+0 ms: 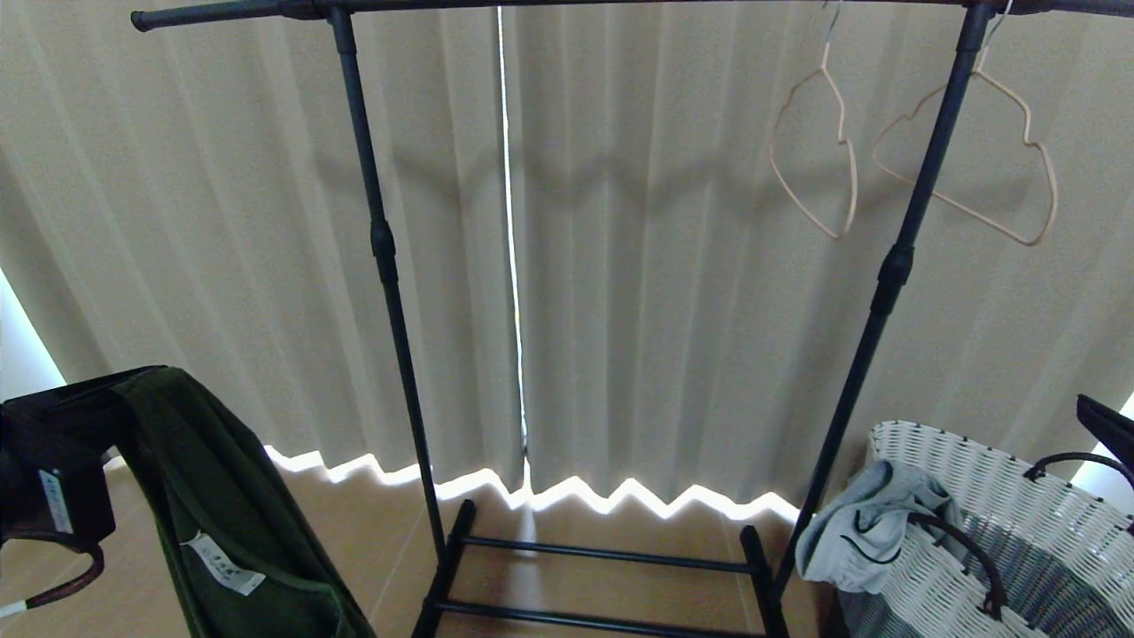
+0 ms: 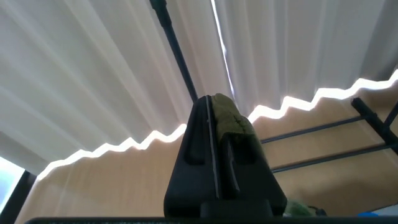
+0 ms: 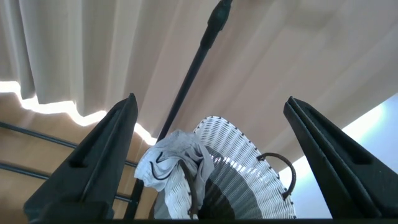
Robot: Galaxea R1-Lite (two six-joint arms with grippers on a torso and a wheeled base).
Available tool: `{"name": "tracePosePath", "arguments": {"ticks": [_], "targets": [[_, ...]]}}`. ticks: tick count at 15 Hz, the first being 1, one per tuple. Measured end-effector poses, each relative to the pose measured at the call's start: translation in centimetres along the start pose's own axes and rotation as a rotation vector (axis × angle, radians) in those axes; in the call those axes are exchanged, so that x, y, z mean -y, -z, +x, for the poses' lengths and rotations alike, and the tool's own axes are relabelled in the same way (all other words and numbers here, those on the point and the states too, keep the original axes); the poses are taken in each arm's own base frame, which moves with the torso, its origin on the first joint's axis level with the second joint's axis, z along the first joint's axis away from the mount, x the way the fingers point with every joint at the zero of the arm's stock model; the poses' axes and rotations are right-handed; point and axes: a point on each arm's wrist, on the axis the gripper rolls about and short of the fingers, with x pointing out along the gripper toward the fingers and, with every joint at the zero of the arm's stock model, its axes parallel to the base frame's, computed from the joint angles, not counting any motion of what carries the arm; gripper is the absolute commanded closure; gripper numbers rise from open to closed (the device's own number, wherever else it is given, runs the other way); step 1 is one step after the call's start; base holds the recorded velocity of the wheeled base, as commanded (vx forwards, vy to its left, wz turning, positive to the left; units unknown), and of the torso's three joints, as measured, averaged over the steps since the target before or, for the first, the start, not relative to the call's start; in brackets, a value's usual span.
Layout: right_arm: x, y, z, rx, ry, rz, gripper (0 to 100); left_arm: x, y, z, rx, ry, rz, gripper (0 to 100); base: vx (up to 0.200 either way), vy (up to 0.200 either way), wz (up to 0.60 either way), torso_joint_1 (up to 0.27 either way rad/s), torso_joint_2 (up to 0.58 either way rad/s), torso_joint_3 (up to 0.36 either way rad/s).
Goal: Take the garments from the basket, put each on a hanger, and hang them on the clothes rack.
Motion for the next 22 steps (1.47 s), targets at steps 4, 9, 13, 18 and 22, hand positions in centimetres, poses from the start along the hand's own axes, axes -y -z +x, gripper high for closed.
{"name": "tracePosePath", "arguments": {"ticks": [4,9,13,18,22], "targets": [[0.02,-0.01,-0.11,0.003,0.001,0.001,0,0.02,0.1,-0.05,0.0,0.0,0.006,100,0.0,0.0,0.0,0.132,-0.17,-0.193],[0.01,0.02,-0.09,0.002,0.002,0.0,0,0.08,0.37,-0.27,0.004,0.004,0.025,100,0.0,0.0,0.0,0.115,-0.57,-0.254],[0.04,-0.07,-0.09,0.007,0.003,0.002,0,0.11,0.64,-0.52,0.02,0.003,0.023,100,0.0,0.0,0.0,0.262,-0.48,-0.254],[0.03,-0.06,-0.03,0.006,0.003,-0.006,0,0.13,0.73,-0.59,0.02,0.004,0.024,100,0.0,0.0,0.0,0.256,-0.45,-0.248],[0.01,0.01,-0.04,0.003,0.002,-0.03,0,0.12,0.72,-0.63,0.021,0.004,0.023,100,0.0,0.0,0.0,0.051,-0.1,-0.049]]}}
